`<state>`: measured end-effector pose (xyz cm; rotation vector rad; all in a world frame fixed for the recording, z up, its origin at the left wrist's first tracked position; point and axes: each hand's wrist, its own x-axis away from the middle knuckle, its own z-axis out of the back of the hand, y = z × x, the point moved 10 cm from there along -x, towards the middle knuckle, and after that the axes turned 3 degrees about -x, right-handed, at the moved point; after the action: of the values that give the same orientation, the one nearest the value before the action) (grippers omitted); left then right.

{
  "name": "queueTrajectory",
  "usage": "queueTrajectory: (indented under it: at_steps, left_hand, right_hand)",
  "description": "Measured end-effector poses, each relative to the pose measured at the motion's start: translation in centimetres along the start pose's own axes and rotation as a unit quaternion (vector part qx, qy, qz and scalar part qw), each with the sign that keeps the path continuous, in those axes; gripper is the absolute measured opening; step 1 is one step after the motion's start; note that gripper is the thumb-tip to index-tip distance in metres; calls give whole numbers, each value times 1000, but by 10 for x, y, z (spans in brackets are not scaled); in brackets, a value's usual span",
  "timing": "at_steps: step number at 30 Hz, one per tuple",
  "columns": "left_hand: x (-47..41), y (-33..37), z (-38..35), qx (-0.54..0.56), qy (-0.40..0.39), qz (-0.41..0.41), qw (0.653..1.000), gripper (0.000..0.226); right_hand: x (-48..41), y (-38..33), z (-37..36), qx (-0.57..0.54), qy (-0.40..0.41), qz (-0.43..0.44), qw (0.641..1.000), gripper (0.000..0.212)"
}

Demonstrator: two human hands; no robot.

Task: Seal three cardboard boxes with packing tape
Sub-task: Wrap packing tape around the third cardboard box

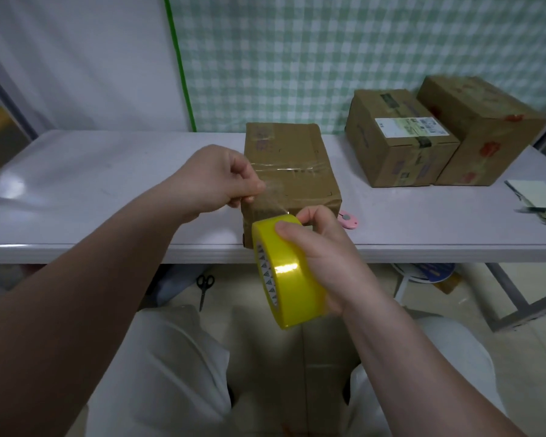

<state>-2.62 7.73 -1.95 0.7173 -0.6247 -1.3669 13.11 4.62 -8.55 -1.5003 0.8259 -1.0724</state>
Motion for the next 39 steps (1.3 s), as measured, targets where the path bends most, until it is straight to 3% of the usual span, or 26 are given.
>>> queueTrajectory:
  at_steps: [4, 7, 14, 17, 23, 32, 35, 39]
  left_hand:
    - [-7, 27, 12, -126, 79, -68, 987, 18]
    - [-12, 40, 13, -191, 93, -103, 972, 20]
    - [-29, 12, -1, -108, 53, -85, 989, 16]
    - [-29, -2, -11, -78, 75, -66, 992, 14]
    - [-30, 13, -13, -147, 154, -54, 976, 18]
    - [-42, 33, -5, -183, 162, -70, 967, 17]
    - [-47, 36, 8, -168, 174, -57, 969, 15]
    - [-51, 43, 12, -179, 162, -67, 968, 15]
  right_hand:
    - [-8, -16, 1, 26, 47, 28, 998, 37]
    - [-14, -16, 3, 24, 54, 1, 998, 39]
    - [-18, -8, 14, -13, 46, -22, 999, 21]
    - [-20, -9, 26, 6, 67, -13, 998, 20]
    - [-25, -28, 53, 54, 91, 22, 994, 22]
    - [-23, -34, 54, 67, 33, -1, 997, 35]
    - [-23, -40, 52, 128, 56, 21, 990, 32]
    - [-20, -29, 55, 186, 74, -12, 980, 34]
